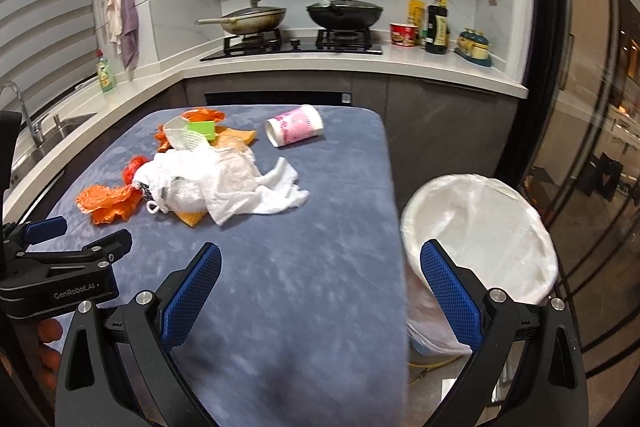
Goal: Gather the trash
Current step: 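Reach the right tool to the white paper towel and close on it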
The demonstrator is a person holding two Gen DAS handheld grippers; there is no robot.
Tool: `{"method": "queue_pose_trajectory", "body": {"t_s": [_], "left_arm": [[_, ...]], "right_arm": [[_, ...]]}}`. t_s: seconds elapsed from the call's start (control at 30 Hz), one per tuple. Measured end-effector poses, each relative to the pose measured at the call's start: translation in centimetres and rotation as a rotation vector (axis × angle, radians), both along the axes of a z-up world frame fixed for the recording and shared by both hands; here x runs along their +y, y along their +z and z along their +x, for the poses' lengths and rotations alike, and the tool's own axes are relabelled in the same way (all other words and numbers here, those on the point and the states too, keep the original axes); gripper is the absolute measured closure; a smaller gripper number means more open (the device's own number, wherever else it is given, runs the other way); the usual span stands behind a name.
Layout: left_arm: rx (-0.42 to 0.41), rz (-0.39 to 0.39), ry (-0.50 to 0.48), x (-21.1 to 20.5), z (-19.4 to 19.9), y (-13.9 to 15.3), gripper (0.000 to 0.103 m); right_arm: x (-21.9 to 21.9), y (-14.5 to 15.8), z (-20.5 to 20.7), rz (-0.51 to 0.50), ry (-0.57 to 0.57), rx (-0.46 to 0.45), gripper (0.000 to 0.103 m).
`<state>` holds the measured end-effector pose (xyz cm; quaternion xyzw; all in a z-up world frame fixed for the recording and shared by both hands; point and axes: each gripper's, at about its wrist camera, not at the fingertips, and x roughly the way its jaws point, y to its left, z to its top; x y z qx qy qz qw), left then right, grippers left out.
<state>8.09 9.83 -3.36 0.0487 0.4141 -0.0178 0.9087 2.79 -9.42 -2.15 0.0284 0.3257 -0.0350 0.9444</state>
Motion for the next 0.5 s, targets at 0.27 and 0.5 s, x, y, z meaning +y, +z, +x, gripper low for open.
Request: {"method": "queue_pose_trajectory", "body": {"t_s": [0.27,0.5], "left_arm": [[0.021,-0.046,0.026,3.6,5.3,-1.5,0.007],[0.038,-0.087,0.014,4.6,9.9,-2.6,0.007]], "right_arm": [[4.0,-3.4,7.9,0.011,0.054,0.041,0.012],[6.1,-7.7,13.4,0.012,0.069,0.129,0.023]]}}
